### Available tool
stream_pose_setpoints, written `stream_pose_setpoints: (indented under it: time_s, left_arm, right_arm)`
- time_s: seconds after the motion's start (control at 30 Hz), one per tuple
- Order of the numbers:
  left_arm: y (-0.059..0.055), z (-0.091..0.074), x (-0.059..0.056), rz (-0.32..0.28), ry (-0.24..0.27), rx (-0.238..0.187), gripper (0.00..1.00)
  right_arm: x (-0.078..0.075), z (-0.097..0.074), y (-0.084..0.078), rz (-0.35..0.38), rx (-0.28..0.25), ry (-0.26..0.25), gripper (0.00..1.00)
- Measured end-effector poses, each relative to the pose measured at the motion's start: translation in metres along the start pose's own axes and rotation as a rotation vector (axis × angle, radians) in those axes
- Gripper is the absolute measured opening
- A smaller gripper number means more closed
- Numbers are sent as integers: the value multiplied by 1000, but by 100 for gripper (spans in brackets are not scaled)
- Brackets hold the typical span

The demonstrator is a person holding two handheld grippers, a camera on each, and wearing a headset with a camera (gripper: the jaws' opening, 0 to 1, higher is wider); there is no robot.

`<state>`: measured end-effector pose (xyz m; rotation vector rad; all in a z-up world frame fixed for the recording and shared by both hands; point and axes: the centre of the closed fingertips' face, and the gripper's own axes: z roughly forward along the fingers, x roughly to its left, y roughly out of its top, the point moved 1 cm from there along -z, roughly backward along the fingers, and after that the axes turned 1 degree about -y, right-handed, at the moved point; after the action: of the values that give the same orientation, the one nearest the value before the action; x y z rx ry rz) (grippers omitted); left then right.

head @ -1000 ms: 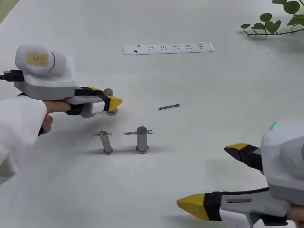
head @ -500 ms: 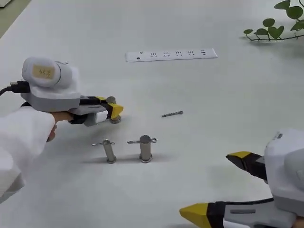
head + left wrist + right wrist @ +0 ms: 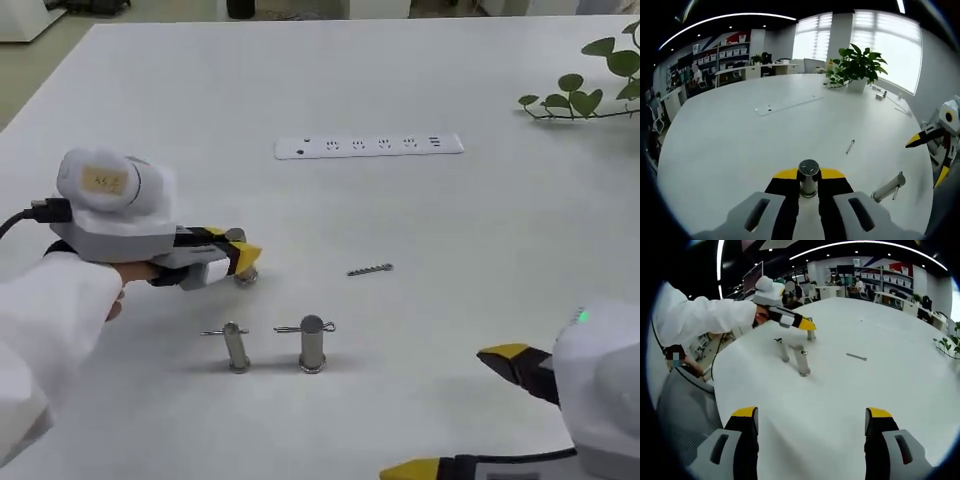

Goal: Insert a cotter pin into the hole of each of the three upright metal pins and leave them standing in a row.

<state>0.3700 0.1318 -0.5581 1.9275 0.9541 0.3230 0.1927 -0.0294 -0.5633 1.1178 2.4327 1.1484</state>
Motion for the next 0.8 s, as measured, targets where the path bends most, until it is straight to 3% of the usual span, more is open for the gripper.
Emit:
stream_pose_setpoints:
  time_s: [0.13,0.2,0.3,0.43,0.67,0.8]
  left_arm:
    - [3,-14,-4,13,-4,1,10]
    - [8,-20,-7,-69,-16,-37,10]
    - [11,-30,-10,-17,-10,-28,10]
    - [16,-44,-18,-12,-13,-32,10]
    - [13,-64,-30,0,3,-19,10]
    - [13,-75,-45,27,-5,-25,10]
  right_arm:
    - [1,0,1,-10,5,3,86]
    - [2,-1,2,-10,3,8,86]
    - [4,-1,3,-20,0,13,86]
    - [7,0,4,-48,8,17,86]
    - [14,-1,8,-55,-8,29,86]
    - [18,-2,8,-67,-8,37,86]
